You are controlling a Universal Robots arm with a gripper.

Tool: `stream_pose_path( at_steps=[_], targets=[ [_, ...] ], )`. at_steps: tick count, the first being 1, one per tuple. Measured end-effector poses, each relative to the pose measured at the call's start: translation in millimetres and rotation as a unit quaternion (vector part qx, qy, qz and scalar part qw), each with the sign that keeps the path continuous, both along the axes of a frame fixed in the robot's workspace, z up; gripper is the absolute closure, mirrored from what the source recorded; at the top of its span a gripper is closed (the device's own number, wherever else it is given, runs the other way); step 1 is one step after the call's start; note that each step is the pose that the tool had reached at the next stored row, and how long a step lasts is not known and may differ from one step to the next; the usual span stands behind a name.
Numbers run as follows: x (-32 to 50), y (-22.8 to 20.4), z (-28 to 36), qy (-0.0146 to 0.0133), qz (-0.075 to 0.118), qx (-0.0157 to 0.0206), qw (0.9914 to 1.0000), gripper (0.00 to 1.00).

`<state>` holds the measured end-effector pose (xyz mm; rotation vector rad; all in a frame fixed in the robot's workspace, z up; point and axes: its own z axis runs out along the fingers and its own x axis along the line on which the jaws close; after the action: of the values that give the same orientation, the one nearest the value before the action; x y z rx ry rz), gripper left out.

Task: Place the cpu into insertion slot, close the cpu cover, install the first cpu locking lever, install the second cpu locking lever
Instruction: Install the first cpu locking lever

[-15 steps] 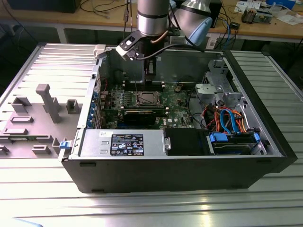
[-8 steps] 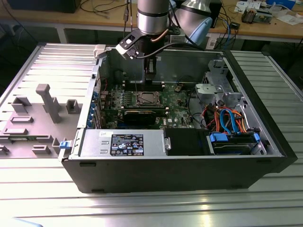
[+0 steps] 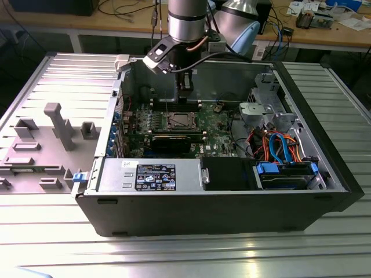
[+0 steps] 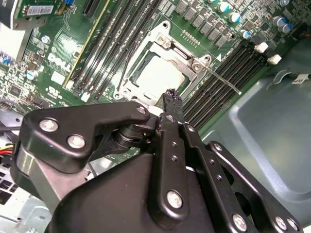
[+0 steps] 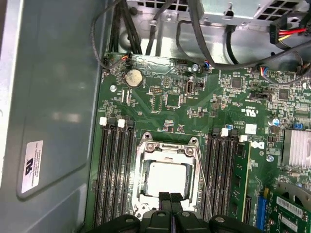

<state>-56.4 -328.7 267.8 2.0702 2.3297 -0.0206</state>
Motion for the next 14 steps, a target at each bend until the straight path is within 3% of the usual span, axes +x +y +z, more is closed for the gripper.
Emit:
stream_pose_path(
  at_steps=[6, 10, 13, 14],
  targets=[
    [-0.1, 0.0, 0.0, 0.0, 0.007, 0.0001, 0.99998, 0.89],
    [-2.8, -2.8, 0.0, -0.0001, 0.008, 0.0001, 0.99997, 0.89],
    [-4.0, -2.9, 0.0, 0.0, 0.024, 0.0, 0.99971, 0.89],
    [-4.1, -2.8, -0.2, 0.0, 0.039, 0.0001, 0.99922, 0.89]
  ],
)
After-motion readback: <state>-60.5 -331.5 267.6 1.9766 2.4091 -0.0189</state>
